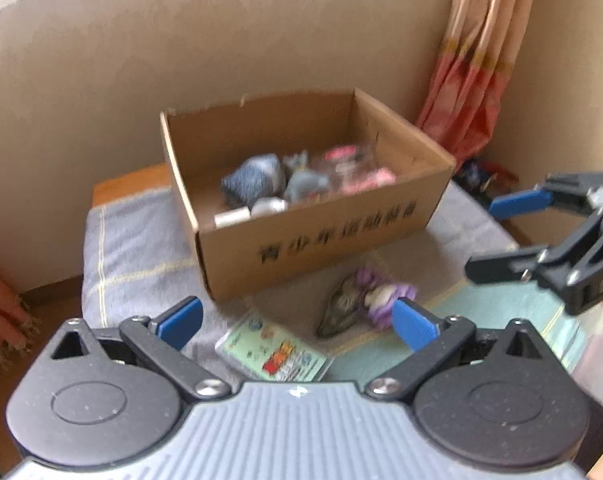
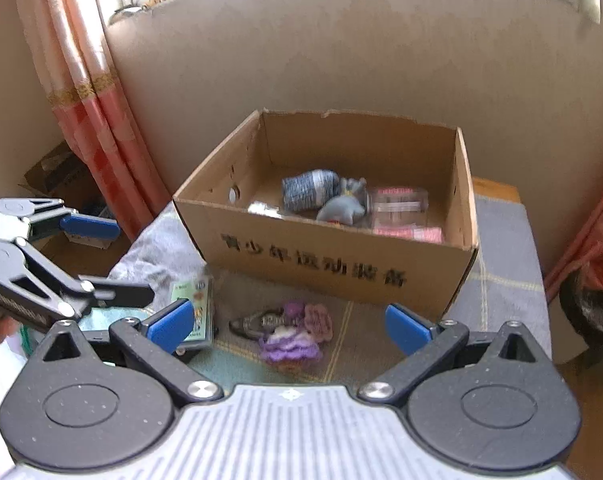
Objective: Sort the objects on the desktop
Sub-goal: 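Move both tools back from the box toward the remaining table items, then grasp the green card pack with left tool while right tool grasps purple flower toy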
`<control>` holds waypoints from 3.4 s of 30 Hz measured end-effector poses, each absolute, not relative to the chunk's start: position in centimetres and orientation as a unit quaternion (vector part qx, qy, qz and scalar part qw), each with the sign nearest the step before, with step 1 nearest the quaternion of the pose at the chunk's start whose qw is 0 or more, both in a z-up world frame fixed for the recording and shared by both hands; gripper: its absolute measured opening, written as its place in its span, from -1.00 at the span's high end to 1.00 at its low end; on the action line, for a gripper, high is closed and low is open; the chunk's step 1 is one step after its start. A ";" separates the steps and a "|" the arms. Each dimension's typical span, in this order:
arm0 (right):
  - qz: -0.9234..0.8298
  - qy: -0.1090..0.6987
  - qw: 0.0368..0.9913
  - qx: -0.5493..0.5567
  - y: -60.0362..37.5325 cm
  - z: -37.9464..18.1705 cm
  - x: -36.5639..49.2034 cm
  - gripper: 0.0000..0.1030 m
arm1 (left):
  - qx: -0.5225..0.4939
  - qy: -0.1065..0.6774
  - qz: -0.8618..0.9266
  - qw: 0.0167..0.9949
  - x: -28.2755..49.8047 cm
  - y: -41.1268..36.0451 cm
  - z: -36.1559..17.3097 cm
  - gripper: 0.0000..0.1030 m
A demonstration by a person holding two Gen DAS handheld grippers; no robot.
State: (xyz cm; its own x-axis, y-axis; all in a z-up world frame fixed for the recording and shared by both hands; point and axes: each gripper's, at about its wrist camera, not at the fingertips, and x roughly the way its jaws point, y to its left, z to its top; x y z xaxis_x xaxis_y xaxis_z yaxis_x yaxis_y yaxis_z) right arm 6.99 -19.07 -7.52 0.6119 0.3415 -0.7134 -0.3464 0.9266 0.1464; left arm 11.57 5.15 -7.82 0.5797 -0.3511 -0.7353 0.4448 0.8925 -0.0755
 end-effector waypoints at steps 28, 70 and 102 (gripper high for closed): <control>0.196 0.470 0.860 -0.018 -19.2 -13.8 9.0 -1.00 | 0.158 0.429 -0.301 0.837 15.6 4.8 -15.7 -0.96; 0.203 0.483 0.850 -0.051 -15.4 -18.1 13.3 -0.63 | 0.086 0.446 -0.288 0.843 16.3 5.5 -16.8 -0.92; 0.207 0.449 0.864 -0.097 -17.4 -11.0 9.5 0.06 | 0.114 0.422 -0.283 0.854 13.4 4.0 -10.1 -0.93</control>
